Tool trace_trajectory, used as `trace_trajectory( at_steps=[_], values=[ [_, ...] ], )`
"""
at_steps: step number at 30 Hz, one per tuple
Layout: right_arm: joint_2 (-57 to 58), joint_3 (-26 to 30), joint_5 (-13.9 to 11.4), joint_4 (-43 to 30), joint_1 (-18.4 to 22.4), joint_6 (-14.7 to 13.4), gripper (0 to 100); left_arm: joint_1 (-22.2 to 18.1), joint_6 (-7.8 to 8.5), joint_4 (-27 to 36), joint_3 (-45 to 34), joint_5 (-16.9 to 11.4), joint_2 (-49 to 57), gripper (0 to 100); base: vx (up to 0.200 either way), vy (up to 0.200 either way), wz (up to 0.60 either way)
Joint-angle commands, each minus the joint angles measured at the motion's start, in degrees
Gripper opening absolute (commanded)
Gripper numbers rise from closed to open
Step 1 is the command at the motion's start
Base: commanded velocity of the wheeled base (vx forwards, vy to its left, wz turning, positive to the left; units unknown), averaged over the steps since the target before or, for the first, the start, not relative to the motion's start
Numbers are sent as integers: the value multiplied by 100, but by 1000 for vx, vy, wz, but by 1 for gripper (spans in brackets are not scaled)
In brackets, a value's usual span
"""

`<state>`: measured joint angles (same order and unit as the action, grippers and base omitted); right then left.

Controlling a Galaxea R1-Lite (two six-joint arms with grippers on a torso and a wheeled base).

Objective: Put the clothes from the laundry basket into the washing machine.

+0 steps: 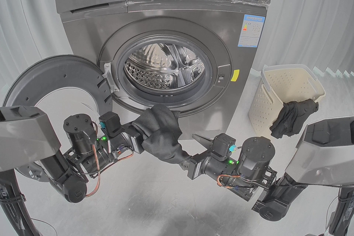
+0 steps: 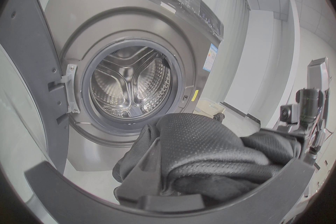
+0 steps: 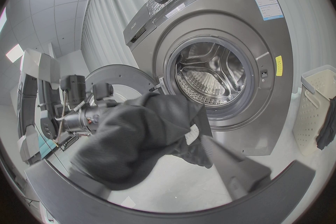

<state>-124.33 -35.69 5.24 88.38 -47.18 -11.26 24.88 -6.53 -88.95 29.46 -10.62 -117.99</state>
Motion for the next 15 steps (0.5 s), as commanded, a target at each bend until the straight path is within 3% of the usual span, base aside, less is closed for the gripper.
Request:
trace_trajectory(
  at_steps=[1, 3, 8, 15],
  values=[
    [375, 1029, -58, -5, -2, 195, 100, 140, -278, -8, -582, -28, 883, 0, 0, 0, 0],
    [577, 1662, -164, -5, -55, 256, 100, 149, -322, -8, -802, -28, 1165, 0, 0, 0, 0],
    [770, 2515, -208, -5, 33, 327, 100, 149, -278, -8, -925, -19, 1384, 0, 0, 0, 0],
    [893, 2251, -155, -5, 745, 265, 100, 96, -287, -8, -1250, 7, 1507, 0, 0, 0, 0]
  ],
)
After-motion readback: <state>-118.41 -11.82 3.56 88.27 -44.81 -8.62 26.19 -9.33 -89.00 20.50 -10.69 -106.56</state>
